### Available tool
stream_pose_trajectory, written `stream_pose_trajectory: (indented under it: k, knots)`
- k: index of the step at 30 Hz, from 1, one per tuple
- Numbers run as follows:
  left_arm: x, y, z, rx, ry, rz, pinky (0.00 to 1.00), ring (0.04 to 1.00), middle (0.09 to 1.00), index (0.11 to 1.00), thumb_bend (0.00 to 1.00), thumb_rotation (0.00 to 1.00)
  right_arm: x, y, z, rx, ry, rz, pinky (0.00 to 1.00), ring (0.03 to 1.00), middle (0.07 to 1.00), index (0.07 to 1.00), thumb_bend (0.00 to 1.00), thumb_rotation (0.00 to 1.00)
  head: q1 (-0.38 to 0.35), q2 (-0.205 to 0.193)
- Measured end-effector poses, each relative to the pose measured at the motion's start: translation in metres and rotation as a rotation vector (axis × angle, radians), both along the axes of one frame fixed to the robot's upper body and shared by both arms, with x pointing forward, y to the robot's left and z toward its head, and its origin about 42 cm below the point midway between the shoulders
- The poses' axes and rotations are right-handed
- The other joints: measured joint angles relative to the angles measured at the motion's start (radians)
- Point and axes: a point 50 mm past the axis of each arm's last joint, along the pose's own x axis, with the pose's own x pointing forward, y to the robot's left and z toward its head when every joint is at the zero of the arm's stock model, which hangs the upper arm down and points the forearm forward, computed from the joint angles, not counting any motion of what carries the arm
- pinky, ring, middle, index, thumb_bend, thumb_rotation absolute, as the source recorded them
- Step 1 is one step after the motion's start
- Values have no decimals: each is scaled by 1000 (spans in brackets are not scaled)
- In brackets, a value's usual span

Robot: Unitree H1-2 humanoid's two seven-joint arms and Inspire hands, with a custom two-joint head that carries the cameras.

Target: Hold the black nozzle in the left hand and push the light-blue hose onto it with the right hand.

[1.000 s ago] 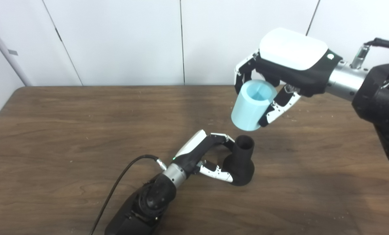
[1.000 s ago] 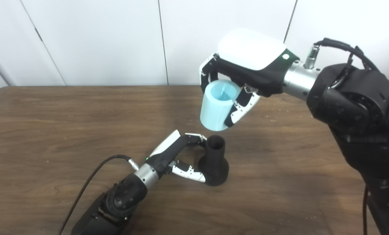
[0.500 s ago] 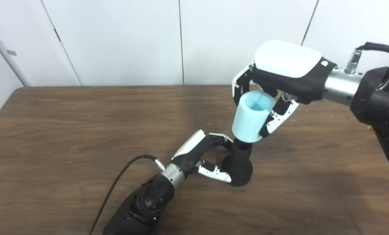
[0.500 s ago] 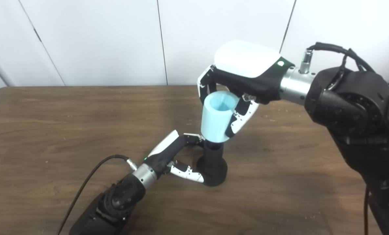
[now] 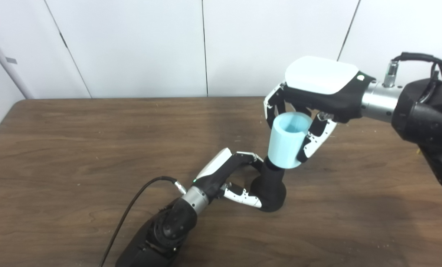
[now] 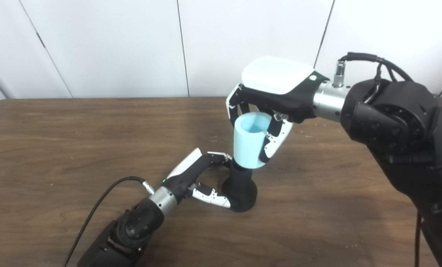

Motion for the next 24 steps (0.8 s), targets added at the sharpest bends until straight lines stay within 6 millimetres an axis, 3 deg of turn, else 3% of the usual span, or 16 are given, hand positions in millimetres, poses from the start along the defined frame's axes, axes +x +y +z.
stream_pose_trajectory:
  k: [8, 10, 13, 24]
  knots:
    - [0, 0, 0, 0, 1, 0, 873, 741, 605, 481, 514, 80, 1, 0, 0, 2, -6, 0, 168, 245, 472, 482, 531, 0, 0, 0]
    - [-1, 0, 0, 0, 2, 0, 861, 740, 604, 481, 514, 80, 1, 0, -1, 6, -16, 4, 174, 252, 414, 500, 524, 0, 0, 0]
    - [0, 0, 0, 1, 0, 0, 852, 736, 599, 481, 514, 80, 0, 1, -1, 16, -30, 11, 166, 239, 465, 484, 530, 0, 0, 0]
    - [0, 1, 0, 4, -3, 2, 829, 733, 598, 481, 514, 80, 0, 2, -2, 78, -49, 34, 144, 224, 472, 482, 531, 0, -2, 3]
